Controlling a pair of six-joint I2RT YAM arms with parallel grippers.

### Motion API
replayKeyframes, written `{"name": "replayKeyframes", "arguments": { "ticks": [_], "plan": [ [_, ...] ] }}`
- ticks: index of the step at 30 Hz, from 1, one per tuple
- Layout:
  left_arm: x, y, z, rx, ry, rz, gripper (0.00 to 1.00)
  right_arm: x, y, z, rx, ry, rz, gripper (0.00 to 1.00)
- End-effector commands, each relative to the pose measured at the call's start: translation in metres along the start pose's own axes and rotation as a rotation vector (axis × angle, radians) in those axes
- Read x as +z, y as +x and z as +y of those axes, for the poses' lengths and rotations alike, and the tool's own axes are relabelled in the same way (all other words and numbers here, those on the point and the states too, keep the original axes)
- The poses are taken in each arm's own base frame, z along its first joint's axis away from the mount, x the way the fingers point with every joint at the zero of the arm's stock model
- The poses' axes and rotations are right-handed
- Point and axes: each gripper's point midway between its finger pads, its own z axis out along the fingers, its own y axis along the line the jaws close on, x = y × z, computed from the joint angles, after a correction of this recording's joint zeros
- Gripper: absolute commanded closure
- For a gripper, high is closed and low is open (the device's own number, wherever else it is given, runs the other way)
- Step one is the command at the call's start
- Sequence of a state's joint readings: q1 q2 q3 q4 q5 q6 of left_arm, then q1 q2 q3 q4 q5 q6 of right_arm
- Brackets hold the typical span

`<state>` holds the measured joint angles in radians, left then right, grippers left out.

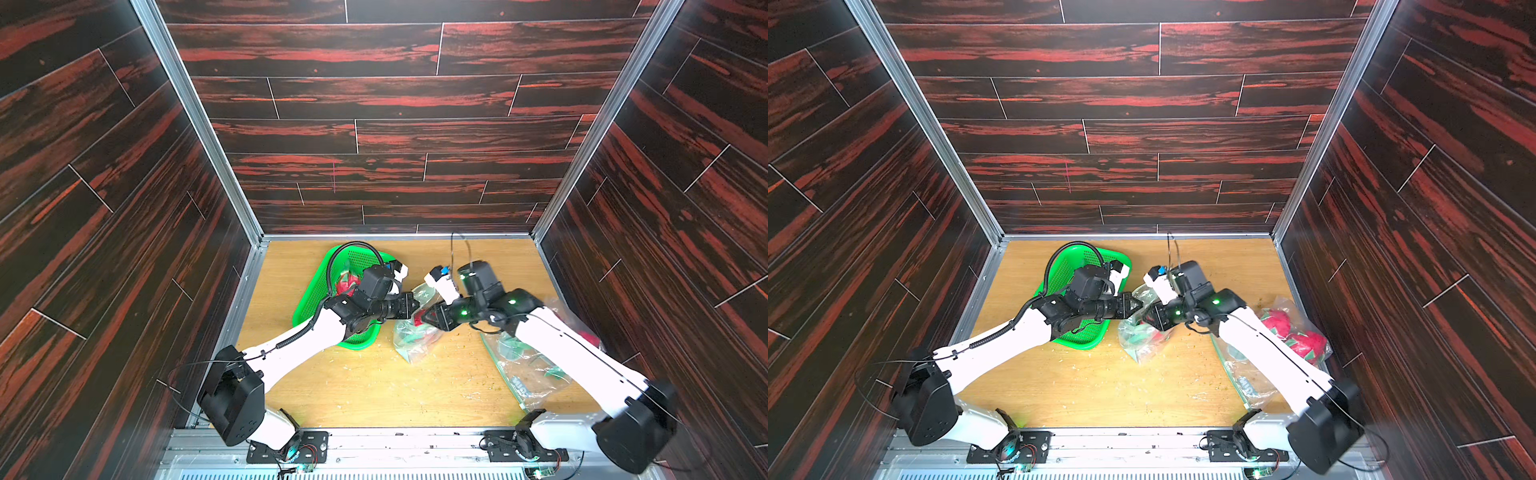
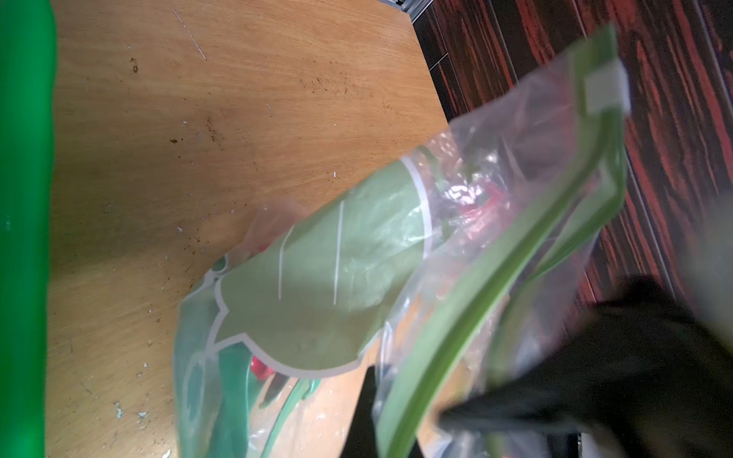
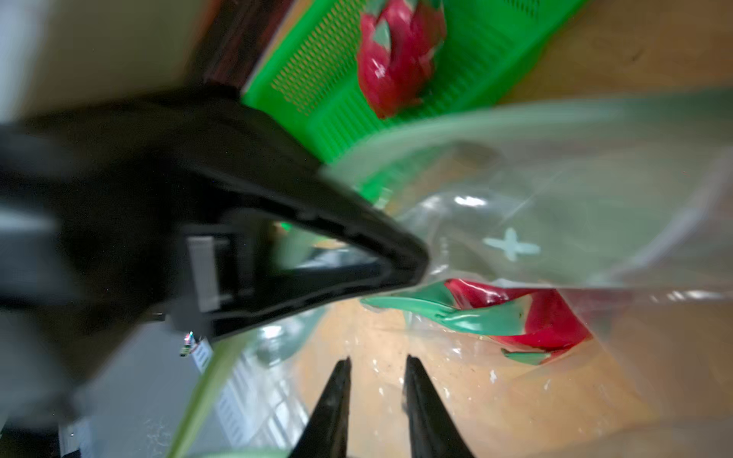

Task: Open the zip-top bag and take out the dragon fruit
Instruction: Pick up the dragon fruit from the zipper food storage bag.

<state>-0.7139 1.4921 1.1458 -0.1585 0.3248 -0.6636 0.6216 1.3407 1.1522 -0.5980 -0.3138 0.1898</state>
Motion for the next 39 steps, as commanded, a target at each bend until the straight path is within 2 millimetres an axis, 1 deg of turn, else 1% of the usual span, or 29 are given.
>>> {"name": "replayKeyframes", "arguments": {
  "ticks": [1,5,8,10,13,17,19,21,22,26,28,31,32,34,36,38,39],
  "plan": [
    [-0.014,-0.006,-0.011,0.023,0.021,-0.038,1.00,0.012,-0.007,-0.001,0.011,-0.027,-0.026,0.72],
    [-0.013,-0.007,-0.008,0.001,0.003,-0.042,1.00,0.030,0.005,-0.003,0.003,-0.077,-0.002,0.70],
    [-0.010,-0.005,0.008,-0.046,-0.071,-0.041,1.00,0.040,0.014,-0.006,-0.037,-0.097,0.006,0.67],
    [-0.008,-0.003,0.020,-0.079,-0.131,-0.038,1.00,0.048,0.020,-0.010,-0.094,-0.097,0.004,0.66],
    [-0.006,-0.004,0.028,-0.103,-0.173,-0.035,1.00,0.058,0.028,-0.016,-0.198,-0.101,0.011,0.65],
    [-0.005,-0.005,0.036,-0.119,-0.222,-0.039,1.00,0.067,0.025,-0.025,-0.311,-0.070,-0.013,0.64],
    [-0.005,-0.005,0.036,-0.125,-0.221,-0.039,1.00,0.071,0.022,-0.029,-0.362,-0.052,-0.034,0.63],
    [-0.003,-0.005,0.035,-0.129,-0.211,-0.035,1.00,0.074,0.019,-0.029,-0.430,-0.046,-0.061,0.61],
    [-0.003,-0.005,0.034,-0.130,-0.208,-0.036,1.00,0.075,0.015,-0.034,-0.459,-0.012,-0.078,0.60],
    [-0.003,-0.005,0.033,-0.131,-0.205,-0.032,1.00,0.076,0.009,-0.037,-0.564,0.011,-0.084,0.57],
    [-0.003,-0.005,0.032,-0.128,-0.205,-0.032,1.00,0.079,0.009,-0.042,-0.600,0.033,-0.070,0.54],
    [-0.003,-0.005,0.034,-0.122,-0.211,-0.028,1.00,0.085,0.009,-0.047,-0.603,0.043,-0.038,0.54],
    [-0.003,-0.004,0.036,-0.123,-0.218,-0.027,0.97,0.087,0.009,-0.050,-0.596,0.052,-0.031,0.54],
    [-0.003,-0.001,0.038,-0.120,-0.232,-0.018,0.87,0.088,0.010,-0.053,-0.574,0.055,-0.022,0.53],
    [-0.006,0.002,0.044,-0.119,-0.263,-0.009,0.72,0.086,0.012,-0.053,-0.553,0.053,-0.026,0.54],
    [-0.010,0.007,0.048,-0.119,-0.282,0.000,0.64,0.082,0.013,-0.055,-0.520,0.042,-0.039,0.54],
    [-0.013,0.009,0.050,-0.122,-0.289,0.002,0.61,0.079,0.015,-0.054,-0.504,0.027,-0.043,0.54]
  ]
}}
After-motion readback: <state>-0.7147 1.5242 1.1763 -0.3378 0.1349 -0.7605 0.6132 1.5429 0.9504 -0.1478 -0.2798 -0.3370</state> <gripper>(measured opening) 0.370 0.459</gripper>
